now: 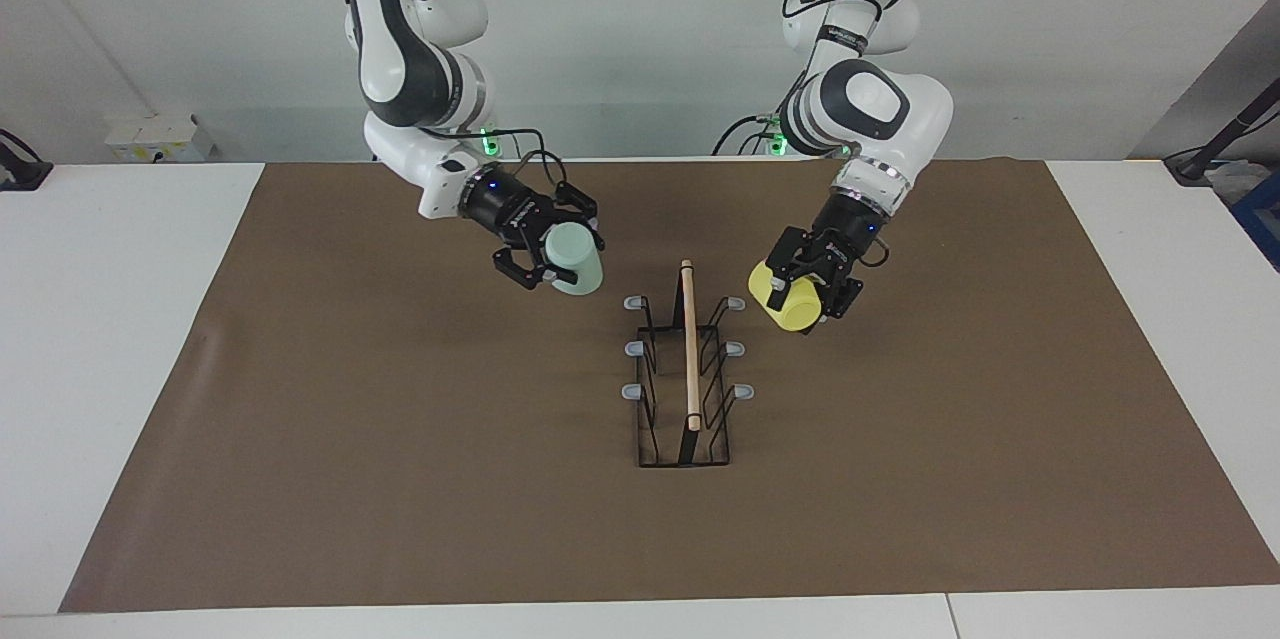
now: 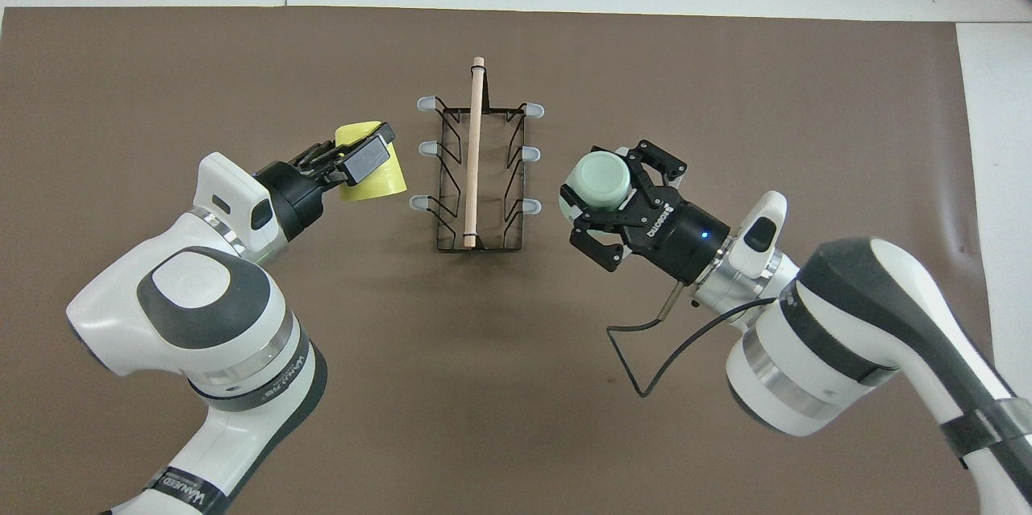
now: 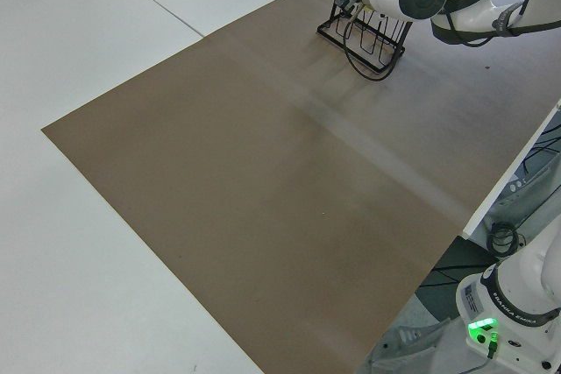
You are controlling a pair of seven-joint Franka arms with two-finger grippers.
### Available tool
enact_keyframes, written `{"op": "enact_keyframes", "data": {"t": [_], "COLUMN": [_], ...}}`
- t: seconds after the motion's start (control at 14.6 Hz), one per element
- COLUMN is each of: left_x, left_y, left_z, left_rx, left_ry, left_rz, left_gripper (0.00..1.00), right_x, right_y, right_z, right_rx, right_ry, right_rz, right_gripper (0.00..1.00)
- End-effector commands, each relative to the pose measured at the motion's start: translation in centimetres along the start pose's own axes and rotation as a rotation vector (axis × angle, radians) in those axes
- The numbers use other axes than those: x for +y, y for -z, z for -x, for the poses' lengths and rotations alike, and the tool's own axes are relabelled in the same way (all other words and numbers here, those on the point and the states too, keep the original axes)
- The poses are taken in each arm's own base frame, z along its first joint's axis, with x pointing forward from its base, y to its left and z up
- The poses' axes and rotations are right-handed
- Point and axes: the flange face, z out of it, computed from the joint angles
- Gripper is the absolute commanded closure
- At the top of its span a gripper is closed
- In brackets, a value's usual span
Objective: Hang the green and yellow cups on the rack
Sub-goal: 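Carry the yellow cup toward the rack while the right gripper carries the green cup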
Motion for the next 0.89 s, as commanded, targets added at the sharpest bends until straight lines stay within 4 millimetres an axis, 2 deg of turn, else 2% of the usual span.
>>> {"op": "enact_keyframes", "data": {"t": [0.0,0.14,0.27,0.41,0.61,0.75,0.82], "left_x": [1.1,1.7,1.7,2.2,1.7,1.3,1.1], "left_y": [-0.6,-1.1,-1.1,-1.6,-2.9,-3.7,-4.1], "left_z": [2.2,1.4,1.3,0.2,-0.7,-0.8,-1.0], "left_rx": [0.024,0.049,0.051,0.073,0.090,0.083,0.081], "left_ry": [-0.028,-0.035,-0.034,-0.023,-0.005,-0.006,-0.019], "left_rz": [-0.147,-0.176,-0.181,-0.173,-0.197,-0.197,-0.200], "left_gripper": [1.00,1.00,1.00,1.00,1.00,1.00,1.00], "right_x": [-1.3,-1.1,-1.0,-1.1,-1.2,-2.9,-3.1], "right_y": [-0.9,-1.1,-1.9,-2.7,-3.1,-4.2,-4.5], "right_z": [1.9,2.7,4.3,5.7,5.7,6.5,6.6], "right_rx": [0.028,0.015,0.005,0.000,0.002,0.015,0.024], "right_ry": [-0.008,0.016,0.029,0.038,0.040,0.002,-0.008], "right_rz": [0.041,0.046,0.057,0.075,0.075,0.078,0.090], "right_gripper": [1.00,1.00,1.00,1.00,1.00,1.00,1.00]}}
